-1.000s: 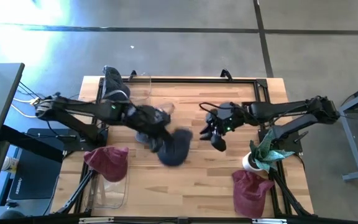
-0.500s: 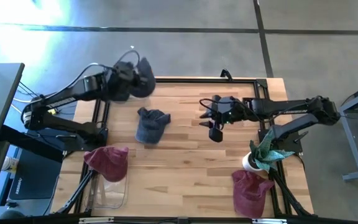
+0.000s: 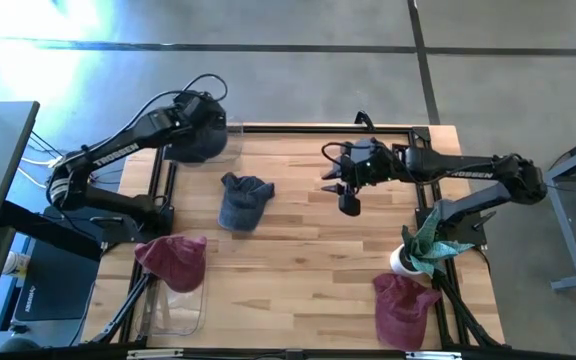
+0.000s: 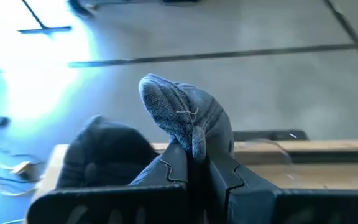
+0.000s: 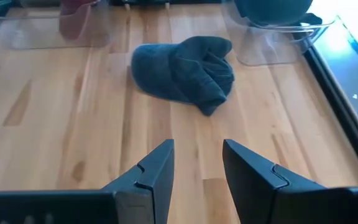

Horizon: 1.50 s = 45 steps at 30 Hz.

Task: Pick & Place hat
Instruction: Put the right blue cap into the top transparent bin

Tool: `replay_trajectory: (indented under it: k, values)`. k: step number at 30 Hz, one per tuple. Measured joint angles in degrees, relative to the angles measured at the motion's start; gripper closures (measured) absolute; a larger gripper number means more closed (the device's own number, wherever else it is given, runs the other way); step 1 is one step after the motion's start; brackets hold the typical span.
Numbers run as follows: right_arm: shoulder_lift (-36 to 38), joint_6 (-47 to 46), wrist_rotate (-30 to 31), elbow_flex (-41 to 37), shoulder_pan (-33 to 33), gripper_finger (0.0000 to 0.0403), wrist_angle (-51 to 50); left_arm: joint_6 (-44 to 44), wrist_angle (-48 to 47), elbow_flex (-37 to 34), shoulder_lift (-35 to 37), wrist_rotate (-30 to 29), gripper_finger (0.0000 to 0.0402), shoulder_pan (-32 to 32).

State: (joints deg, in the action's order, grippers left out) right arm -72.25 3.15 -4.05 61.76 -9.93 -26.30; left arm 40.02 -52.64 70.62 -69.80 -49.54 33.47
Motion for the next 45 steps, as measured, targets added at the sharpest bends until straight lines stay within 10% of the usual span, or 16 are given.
replay_trajectory:
  k: [25,45]
  values:
    - [0.0,-0.7,0.4,0.0,-7.7,0.0269,5.5,15.8,-7.0,-10.3,-1.6,-10.8,0.0389,1.2]
    - [0.0,0.0,-6.2,0.0,-7.7,0.0269,4.6,-3.6,-10.3,3.1,1.4,8.7,0.0216,10.7]
